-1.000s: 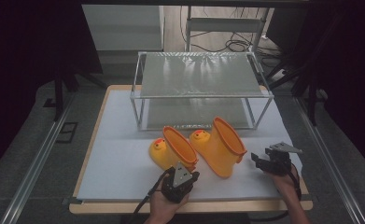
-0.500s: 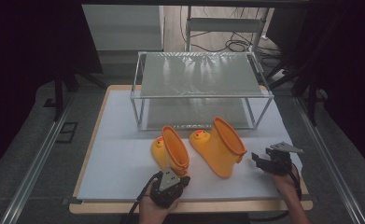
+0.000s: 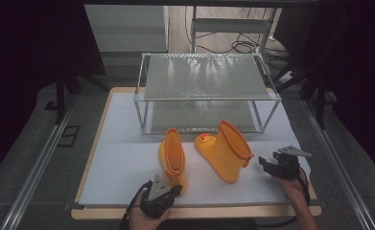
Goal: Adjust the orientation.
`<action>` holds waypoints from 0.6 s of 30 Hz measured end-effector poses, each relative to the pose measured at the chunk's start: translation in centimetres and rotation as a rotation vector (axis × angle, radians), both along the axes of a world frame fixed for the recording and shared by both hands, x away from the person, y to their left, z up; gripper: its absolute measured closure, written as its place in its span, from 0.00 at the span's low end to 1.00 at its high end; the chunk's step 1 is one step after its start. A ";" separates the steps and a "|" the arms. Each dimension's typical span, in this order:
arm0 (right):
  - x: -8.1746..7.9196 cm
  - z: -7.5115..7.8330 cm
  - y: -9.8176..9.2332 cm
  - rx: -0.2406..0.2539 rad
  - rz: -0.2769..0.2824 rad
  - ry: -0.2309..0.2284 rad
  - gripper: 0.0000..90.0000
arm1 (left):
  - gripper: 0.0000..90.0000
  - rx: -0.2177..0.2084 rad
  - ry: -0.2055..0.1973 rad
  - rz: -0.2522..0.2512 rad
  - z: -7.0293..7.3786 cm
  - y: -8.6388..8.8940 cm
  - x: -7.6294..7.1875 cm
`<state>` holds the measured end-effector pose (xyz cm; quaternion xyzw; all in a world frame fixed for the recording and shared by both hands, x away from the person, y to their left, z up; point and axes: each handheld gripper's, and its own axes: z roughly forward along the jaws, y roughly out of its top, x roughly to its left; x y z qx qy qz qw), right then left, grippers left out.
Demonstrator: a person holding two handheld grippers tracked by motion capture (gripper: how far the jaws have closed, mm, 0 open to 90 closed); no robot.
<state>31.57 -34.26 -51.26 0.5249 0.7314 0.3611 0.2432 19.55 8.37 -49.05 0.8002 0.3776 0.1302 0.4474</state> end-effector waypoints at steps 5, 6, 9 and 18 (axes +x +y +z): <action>0.1 0.0 0.1 -0.002 0.001 0.001 0.36 | 0.98 0.006 -0.011 -0.023 0.3 -1.2 0.0; 0.1 -0.1 0.1 -0.003 0.000 0.001 0.36 | 0.98 0.005 -0.014 -0.031 0.3 -1.6 0.0; 0.1 -0.1 0.1 -0.003 0.001 0.002 0.36 | 0.99 0.020 -0.024 -0.044 0.4 -2.6 0.5; 0.1 -0.1 0.0 -0.001 -0.003 0.002 0.36 | 1.00 0.023 -0.052 -0.014 0.1 -2.8 1.1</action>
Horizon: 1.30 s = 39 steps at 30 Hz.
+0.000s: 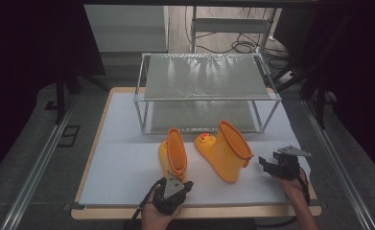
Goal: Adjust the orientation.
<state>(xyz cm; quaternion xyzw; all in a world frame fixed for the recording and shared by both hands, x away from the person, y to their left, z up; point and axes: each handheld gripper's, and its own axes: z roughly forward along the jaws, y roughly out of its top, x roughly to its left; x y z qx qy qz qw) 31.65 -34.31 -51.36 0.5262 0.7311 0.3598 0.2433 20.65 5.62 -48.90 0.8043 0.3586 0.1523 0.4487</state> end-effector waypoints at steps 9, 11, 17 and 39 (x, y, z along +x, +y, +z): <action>0.0 0.0 0.1 -0.003 0.000 0.000 0.37 | 1.00 -0.020 0.010 0.016 0.0 1.4 -0.2; 0.0 -0.1 0.0 -0.002 0.000 0.000 0.37 | 1.00 -0.019 0.011 0.023 0.0 1.8 -0.3; 0.0 -0.1 0.0 -0.001 -0.002 -0.001 0.37 | 1.00 -0.029 0.026 0.052 0.0 3.5 -0.6; 0.1 -0.1 0.1 0.001 -0.001 0.009 0.37 | 0.77 -0.139 0.084 0.028 0.1 9.1 -1.7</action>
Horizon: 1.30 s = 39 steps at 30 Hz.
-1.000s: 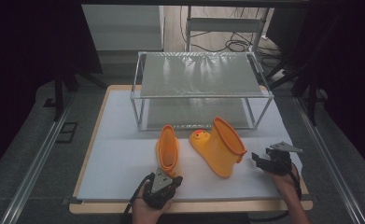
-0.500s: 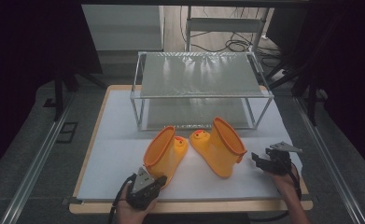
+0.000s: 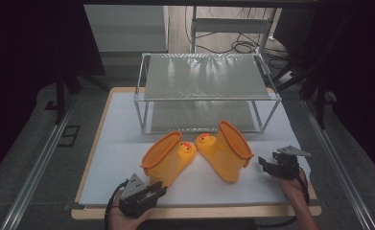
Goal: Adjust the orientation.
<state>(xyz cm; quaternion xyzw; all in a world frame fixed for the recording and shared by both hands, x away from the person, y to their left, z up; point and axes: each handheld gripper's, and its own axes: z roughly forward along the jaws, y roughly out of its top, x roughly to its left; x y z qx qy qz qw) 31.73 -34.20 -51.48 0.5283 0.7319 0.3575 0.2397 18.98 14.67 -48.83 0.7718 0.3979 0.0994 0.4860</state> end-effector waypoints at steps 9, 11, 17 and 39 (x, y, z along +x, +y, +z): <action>0.1 0.0 0.2 -0.006 0.007 0.002 0.37 | 0.65 -0.023 0.061 0.083 -0.1 5.4 0.9; 0.1 -0.1 0.3 -0.006 0.009 0.003 0.37 | 0.65 -0.023 0.067 0.108 -0.1 5.9 1.6; 0.2 -0.2 0.3 -0.009 0.011 0.012 0.37 | 0.61 0.011 0.064 0.152 0.5 6.5 4.9; -0.1 0.3 0.9 0.018 0.147 0.018 0.73 | 0.56 0.023 0.091 0.160 1.5 5.7 9.7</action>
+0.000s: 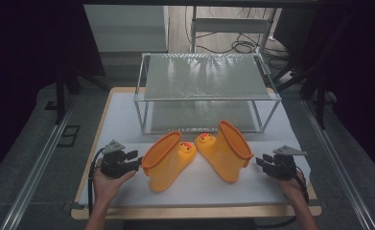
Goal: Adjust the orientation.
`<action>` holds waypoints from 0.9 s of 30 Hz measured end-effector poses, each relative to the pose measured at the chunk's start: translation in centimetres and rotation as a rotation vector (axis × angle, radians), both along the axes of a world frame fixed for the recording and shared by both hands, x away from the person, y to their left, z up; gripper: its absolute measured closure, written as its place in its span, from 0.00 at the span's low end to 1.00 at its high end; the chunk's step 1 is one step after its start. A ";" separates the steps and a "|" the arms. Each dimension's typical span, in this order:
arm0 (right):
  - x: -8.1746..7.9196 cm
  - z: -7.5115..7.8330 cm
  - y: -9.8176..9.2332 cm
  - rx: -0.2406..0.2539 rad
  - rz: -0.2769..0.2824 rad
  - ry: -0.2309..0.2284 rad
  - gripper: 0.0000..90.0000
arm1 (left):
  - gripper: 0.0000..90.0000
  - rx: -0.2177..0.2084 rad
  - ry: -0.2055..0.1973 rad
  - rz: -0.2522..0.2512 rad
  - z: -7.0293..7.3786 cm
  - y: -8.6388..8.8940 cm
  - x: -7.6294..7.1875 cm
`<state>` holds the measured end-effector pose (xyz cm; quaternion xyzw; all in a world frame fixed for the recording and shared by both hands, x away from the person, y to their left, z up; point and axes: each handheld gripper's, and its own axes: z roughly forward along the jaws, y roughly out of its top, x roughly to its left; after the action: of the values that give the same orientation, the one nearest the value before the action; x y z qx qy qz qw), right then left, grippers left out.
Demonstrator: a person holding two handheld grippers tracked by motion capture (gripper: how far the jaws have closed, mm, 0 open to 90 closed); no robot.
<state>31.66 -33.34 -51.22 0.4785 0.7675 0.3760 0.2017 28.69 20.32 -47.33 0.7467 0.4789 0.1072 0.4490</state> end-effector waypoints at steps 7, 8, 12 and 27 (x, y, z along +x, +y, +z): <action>0.0 0.2 1.5 0.006 0.119 -0.007 0.90 | 0.53 0.006 -0.004 -0.002 0.1 -0.2 -0.1; 0.1 0.3 1.9 0.008 0.141 -0.007 0.92 | 0.53 0.005 -0.004 -0.003 0.1 -0.2 -0.1; 0.4 0.3 3.6 -0.003 0.233 -0.016 0.98 | 0.53 0.001 0.002 -0.002 0.0 -0.2 -0.1; -0.7 0.3 6.1 -0.019 0.521 0.001 1.00 | 0.52 -0.016 0.008 0.002 0.0 0.1 0.0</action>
<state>30.97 -27.22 -50.92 0.2631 0.8684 0.4076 0.1021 28.66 20.40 -47.31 0.7428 0.4824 0.1009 0.4531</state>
